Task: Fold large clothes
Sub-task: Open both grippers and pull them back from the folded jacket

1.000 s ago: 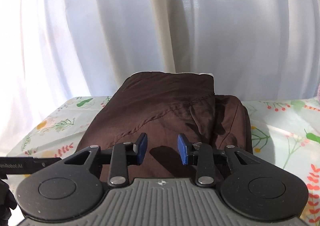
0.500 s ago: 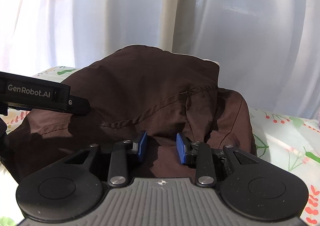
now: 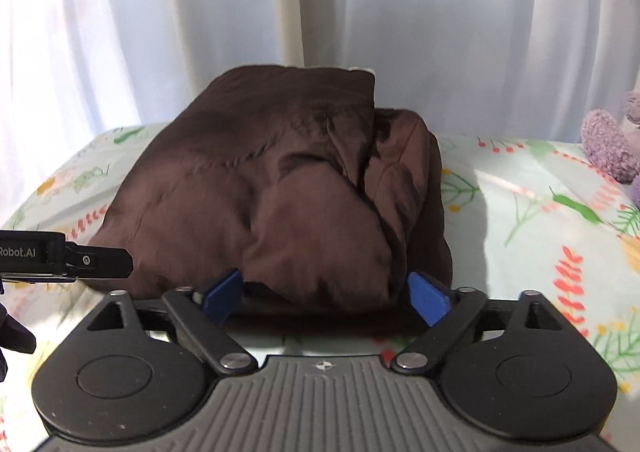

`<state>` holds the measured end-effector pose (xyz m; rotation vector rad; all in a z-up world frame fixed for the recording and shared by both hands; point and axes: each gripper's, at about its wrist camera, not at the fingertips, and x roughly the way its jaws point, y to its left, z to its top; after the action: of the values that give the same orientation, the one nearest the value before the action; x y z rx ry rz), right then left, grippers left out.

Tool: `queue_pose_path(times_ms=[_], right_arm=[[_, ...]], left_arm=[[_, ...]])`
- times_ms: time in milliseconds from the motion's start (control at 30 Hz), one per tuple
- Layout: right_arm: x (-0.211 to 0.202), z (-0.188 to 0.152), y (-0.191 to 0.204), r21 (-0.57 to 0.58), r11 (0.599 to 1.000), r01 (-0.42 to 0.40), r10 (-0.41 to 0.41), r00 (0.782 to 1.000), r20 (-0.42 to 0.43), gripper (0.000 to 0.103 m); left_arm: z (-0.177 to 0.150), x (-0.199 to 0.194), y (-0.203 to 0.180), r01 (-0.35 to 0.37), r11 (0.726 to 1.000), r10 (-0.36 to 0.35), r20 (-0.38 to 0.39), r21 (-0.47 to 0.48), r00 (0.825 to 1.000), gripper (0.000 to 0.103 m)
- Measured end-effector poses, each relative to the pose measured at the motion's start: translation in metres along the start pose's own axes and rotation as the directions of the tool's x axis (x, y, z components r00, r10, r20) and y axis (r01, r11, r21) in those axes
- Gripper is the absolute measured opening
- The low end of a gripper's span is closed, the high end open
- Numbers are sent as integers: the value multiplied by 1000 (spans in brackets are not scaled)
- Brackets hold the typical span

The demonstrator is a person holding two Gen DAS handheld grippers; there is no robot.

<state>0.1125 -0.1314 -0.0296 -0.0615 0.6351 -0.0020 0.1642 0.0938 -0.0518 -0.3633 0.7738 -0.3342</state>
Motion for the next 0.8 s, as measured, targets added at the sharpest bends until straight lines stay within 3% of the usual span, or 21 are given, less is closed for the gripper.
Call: queue_pose_path(times_ms=[100,233,500,800], right_arm=[[-2,-13,3,34,999,10,-7,995,-104,98],[-12,-14,13,25,998,64,-59,982,-180,98],[-50,3,22,87,991,103,-86,980,-180,98],[-66,8,27,46,988,144,-136,979,-155,98]], left_arm=[[-22,-6,-4,23,1000,-22,-75,18,997,103],[-36,-16,-11,-59,994,68,-98,90,993,103],[-35,-45,-15,-180,974,185,-20,140,983,103],[-33,-62,-26,-208,964,206,30,167,978,103]])
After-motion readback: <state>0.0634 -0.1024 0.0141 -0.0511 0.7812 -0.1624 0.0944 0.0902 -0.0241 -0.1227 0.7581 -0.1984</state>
